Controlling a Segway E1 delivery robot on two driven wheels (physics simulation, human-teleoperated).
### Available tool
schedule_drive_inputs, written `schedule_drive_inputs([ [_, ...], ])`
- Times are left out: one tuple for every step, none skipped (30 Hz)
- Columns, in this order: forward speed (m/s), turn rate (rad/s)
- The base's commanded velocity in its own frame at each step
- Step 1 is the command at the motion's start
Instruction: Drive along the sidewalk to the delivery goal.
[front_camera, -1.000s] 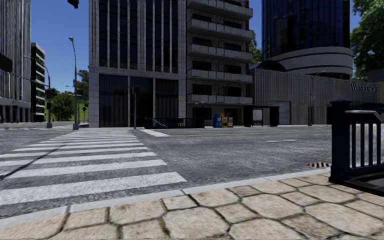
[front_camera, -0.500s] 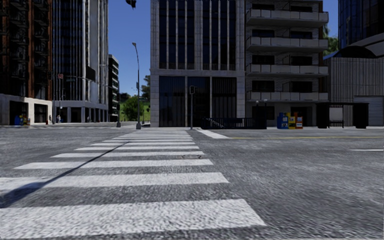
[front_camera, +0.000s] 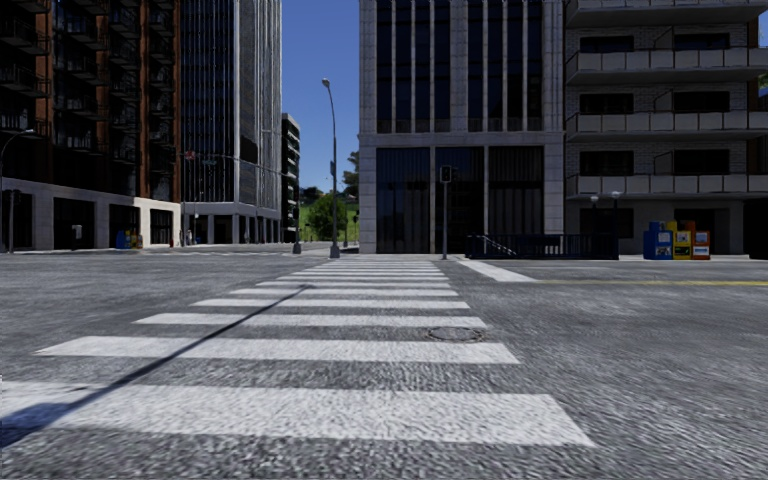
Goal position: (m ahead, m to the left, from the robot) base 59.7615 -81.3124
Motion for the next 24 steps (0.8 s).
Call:
schedule_drive_inputs([
  [1.41, 0.0],
  [1.37, 0.0],
  [1.33, 0.0],
  [1.32, 0.0],
  [1.32, 0.0],
  [1.31, 0.0],
  [1.3, 0.0],
  [1.3, 0.0],
  [1.3, 0.0],
  [1.3, 0.0],
  [1.3, 0.0],
  [1.3, 0.0],
  [1.31, 0.0],
  [1.33, 0.0],
  [1.33, 0.0],
  [1.33, 0.0],
  [1.33, 0.0],
  [1.34, 0.0],
  [1.34, 0.0],
  [1.35, 0.0],
  [1.35, 0.0],
  [1.35, 0.0],
  [1.35, 0.0],
  [1.35, 0.0],
])
